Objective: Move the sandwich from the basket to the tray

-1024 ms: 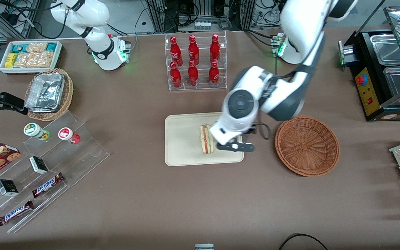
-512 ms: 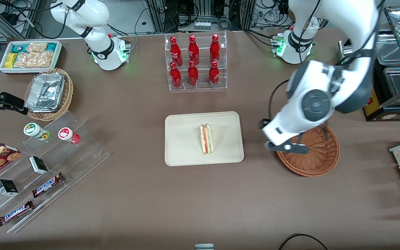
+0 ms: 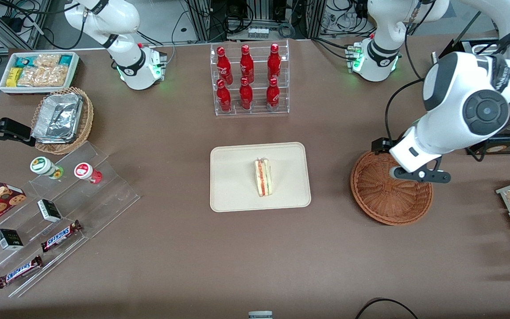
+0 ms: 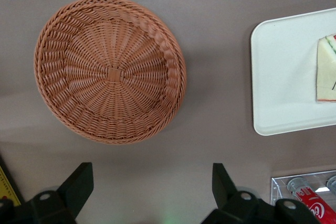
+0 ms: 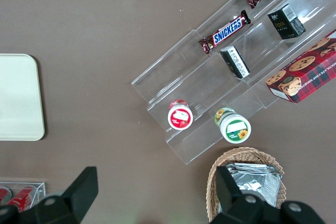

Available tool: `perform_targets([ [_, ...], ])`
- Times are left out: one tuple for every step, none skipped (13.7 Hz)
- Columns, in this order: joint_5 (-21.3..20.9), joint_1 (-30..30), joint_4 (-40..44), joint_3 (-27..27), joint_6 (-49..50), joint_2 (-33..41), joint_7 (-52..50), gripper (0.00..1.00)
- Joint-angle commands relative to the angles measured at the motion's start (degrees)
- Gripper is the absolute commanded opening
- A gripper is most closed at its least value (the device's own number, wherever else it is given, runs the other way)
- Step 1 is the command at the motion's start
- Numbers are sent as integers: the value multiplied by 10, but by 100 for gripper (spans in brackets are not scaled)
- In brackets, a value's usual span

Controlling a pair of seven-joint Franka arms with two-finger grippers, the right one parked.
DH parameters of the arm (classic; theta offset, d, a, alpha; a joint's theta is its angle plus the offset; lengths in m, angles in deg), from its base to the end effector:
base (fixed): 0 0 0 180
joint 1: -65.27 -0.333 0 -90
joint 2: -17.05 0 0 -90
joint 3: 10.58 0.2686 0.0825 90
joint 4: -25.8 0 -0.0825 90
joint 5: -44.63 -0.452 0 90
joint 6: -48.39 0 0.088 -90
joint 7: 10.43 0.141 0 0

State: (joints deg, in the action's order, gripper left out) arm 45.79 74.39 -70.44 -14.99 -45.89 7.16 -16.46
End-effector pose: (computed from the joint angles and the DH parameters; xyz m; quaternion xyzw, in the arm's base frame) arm 0.6236 -0.1514 0.3814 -0.9925 0.0634 0.1043 0.0011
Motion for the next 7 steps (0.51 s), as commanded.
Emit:
perform_targets([
  [8, -37, -25, -11, 14, 29, 24, 100],
  [8, -46, -26, -12, 29, 40, 37, 100],
  [8, -62, -25, -13, 49, 54, 57, 100],
  [8, -74, -24, -13, 67, 64, 66, 100],
  [8, -84, -22, -14, 84, 75, 69, 100],
  [7, -92, -18, -14, 102, 85, 69, 100],
  [6, -100, -8, -14, 122, 89, 69, 100],
])
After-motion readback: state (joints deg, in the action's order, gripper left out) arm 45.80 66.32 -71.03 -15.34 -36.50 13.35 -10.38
